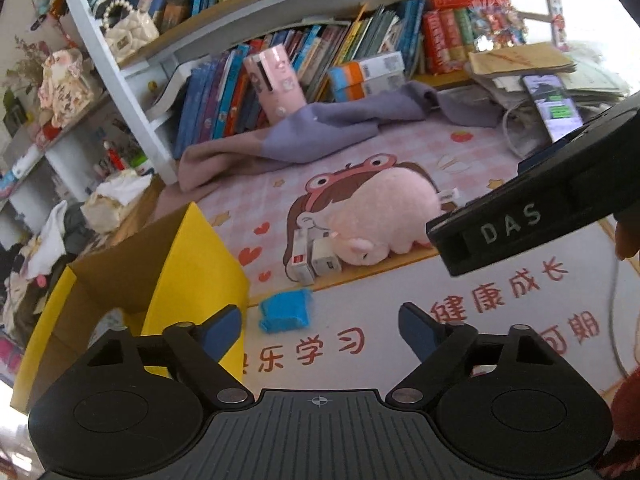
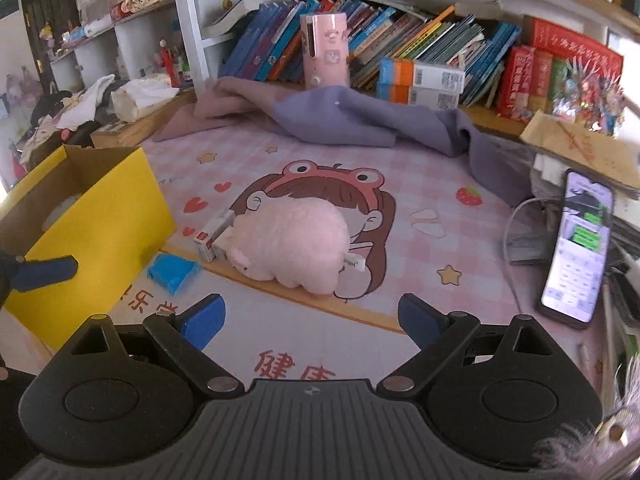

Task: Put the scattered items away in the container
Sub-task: 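Move the left tool to the blue cloth while the right tool nears the pink plush pig, then close the left tool on the blue cloth while the right tool grasps the pink plush pig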

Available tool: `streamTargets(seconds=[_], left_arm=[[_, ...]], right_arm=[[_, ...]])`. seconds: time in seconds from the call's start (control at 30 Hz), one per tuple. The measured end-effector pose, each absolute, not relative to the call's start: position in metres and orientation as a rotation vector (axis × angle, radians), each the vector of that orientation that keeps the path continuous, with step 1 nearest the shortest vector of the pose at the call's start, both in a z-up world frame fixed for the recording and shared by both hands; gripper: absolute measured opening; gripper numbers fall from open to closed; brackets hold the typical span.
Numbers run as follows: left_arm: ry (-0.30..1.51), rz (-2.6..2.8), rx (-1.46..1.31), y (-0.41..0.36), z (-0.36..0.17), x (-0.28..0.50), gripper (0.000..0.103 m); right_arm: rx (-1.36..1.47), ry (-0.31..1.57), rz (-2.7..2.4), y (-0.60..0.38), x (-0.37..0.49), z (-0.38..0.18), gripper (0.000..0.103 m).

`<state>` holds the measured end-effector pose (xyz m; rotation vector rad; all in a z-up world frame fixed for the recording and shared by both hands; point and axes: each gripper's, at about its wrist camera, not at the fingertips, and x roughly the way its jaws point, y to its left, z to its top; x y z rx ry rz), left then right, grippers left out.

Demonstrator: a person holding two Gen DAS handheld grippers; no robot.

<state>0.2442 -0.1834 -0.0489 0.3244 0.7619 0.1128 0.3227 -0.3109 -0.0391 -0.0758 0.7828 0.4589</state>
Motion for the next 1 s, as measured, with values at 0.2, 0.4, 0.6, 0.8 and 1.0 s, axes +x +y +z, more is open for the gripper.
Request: streamTargets(seconds=[0.2, 0.4, 0.6, 0.8, 1.0], left_arm=[[0.830, 0.174, 0.235, -0.176, -0.057, 0.268, 0.078], [0.860, 0.228, 0.173, -0.173, -0.066, 0.287, 0.070], [0.861, 0.310, 0.103, -0.164, -0.073, 0.303, 0.068], [0.881, 0.374, 0.028, -0.150, -0.080, 0.323, 0.066], [0.930, 0.418, -0.047, -0.138, -0.095, 0.337, 0.066]], right_arm=[[-0.063, 0.788, 0.502, -0.306, 0.348, -0.044, 0.094], [-0.090, 0.816, 0.526, -0.297, 0.372, -0.056, 0.098], [-0.086, 0.834, 0.543, -0.290, 0.395, -0.065, 0.100], [-0.093, 0.830, 0.585, -0.280, 0.416, -0.067, 0.102], [-0.128, 0.872, 0.627, -0.264, 0.431, -0.078, 0.103]])
